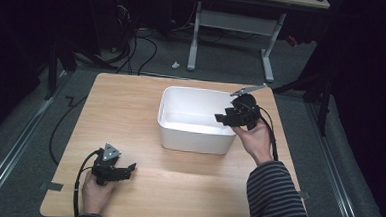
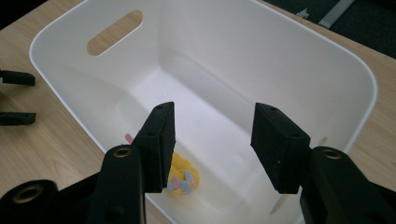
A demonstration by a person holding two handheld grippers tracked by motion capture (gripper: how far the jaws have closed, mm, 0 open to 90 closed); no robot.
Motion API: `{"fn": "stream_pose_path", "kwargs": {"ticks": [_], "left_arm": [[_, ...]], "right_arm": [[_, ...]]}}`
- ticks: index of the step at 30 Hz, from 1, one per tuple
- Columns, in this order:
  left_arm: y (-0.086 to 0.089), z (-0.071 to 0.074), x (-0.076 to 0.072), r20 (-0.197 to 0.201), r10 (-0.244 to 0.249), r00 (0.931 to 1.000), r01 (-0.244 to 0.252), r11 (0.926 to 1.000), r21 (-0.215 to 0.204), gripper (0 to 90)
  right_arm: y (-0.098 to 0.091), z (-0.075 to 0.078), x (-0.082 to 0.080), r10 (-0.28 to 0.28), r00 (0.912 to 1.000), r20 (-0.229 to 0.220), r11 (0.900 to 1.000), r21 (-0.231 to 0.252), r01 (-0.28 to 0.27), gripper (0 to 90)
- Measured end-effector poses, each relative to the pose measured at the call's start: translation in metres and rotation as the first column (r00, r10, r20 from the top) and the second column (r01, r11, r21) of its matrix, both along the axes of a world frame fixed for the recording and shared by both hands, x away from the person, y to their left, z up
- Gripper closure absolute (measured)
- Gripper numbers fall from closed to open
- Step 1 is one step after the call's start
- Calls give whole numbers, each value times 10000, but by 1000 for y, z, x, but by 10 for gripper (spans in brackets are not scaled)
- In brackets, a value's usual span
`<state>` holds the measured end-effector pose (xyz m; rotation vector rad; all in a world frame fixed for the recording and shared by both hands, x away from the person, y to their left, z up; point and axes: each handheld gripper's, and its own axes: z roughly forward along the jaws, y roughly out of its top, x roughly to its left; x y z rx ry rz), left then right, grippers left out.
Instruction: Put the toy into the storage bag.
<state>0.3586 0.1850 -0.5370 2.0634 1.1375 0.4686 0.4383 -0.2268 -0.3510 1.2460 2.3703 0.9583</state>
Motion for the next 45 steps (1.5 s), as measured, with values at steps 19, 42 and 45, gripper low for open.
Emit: {"fn": "stream_pose_path", "kwargs": {"ticks": [19,42,45], "left_arm": [[-1,0,0,8,13,10000,-13,10000,42,205],[-1,0,0,32,33,10000,-33,10000,63,208],[0,0,0,10,21,10000,-21,10000,34,207]], "right_arm": [[-51,5,-36,-624,9962,610,9972,440,598,515],[-86,2,-81,-1296,9858,1068,9914,318,1269,459],[-87,1,-89,-1255,9838,1276,9920,270,1231,463]]}}
